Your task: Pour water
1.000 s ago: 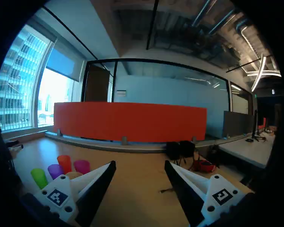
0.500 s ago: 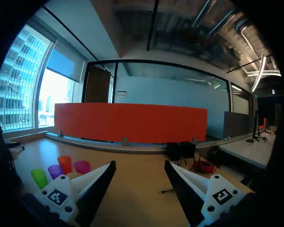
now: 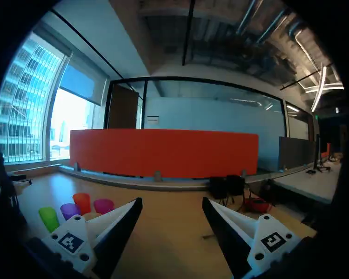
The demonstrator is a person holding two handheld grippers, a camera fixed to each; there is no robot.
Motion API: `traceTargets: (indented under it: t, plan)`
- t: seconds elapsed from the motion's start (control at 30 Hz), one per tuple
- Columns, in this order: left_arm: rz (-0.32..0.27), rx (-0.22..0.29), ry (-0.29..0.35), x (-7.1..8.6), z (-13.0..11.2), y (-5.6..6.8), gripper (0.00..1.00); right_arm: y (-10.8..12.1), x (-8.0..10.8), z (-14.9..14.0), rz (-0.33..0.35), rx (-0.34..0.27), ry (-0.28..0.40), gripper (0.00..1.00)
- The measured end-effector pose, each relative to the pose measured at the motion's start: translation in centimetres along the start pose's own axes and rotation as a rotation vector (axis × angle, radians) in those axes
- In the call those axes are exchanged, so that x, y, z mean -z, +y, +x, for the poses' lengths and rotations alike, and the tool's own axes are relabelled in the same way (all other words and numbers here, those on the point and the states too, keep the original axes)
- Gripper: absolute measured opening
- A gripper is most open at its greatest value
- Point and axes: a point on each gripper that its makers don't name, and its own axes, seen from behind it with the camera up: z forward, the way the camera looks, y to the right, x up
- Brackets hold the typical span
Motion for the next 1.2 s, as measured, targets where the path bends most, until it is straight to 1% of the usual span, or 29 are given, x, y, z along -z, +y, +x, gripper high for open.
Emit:
traceTargets:
  t: [0.17,0.4,0.67,0.97,1.07,1.2]
  plan:
    - [0.000,0.000,0.000,0.0,0.1,0.0,0.95,-0.1,-0.5,-0.7,0.006,-0.031,0.017,1.00]
    - [0.000,0.000,0.000,0.0,0.0,0.1,0.95,0.1,-1.2,-2.3,-0.018,-0.068,0.033,0.99]
    - [0.000,0.000,0.000,0.0,0.0,0.0,0.95,-0.1,-1.5,-4.4,-0.025,-0.070,0.029,0.99]
    - [0.000,0.000,0.000,0.0,0.1,0.0,0.95,0.2,-1.8,-6.3,-0.034,-0.050,0.006,0.99]
    - [0.000,0.000,0.000,0.0,0.1,0.0,0.95,0.3,-1.9,-6.6,-0.038,-0.039,0.000,0.99]
    - [0.000,0.000,0.000,0.0,0.1,0.1,0.95,0.2,-1.9,-6.7,-0.036,-0.038,-0.006,0.99]
